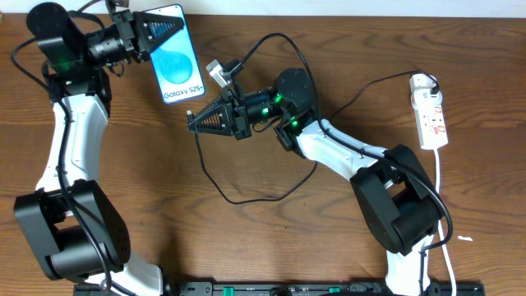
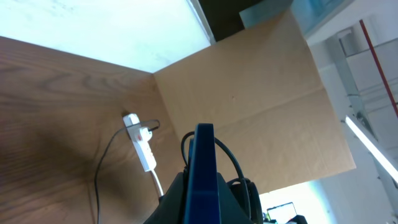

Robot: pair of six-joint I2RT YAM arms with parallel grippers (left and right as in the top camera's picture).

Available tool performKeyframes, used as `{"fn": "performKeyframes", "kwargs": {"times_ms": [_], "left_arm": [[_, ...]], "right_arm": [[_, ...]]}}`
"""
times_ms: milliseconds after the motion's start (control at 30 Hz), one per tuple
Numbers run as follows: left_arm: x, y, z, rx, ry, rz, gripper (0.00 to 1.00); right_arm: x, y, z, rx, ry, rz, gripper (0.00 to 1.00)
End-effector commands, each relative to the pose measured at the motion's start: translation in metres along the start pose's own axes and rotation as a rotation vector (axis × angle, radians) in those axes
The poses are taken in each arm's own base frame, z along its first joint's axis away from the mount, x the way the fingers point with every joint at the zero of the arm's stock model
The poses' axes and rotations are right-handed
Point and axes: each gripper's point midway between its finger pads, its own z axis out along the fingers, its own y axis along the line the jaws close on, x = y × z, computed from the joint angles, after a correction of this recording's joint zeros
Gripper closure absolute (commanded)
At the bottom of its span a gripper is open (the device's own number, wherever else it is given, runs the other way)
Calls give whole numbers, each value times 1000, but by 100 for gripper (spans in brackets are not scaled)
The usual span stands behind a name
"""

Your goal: Plug charger to phone and switch on socket

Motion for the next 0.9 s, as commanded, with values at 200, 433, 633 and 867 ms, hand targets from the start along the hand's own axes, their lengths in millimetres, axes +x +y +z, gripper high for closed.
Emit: {"fn": "performKeyframes", "kwargs": {"times_ms": [200,433,633,867], "left_arm": [[-4,-21,0,7,-9,77,93],[-1,-21,3,13,7,96,93],[1,-21,5,16,13,96,93],[3,-21,6,18,23,87,93]], "right_arm": [[-5,-7,-3,23,-31,-53,99],[-8,-8,-3,31,-43,-63,99],[-9,-9,-5,37,-49,-67,99],[-13,-12,-11,52,-63,-76,99]]}}
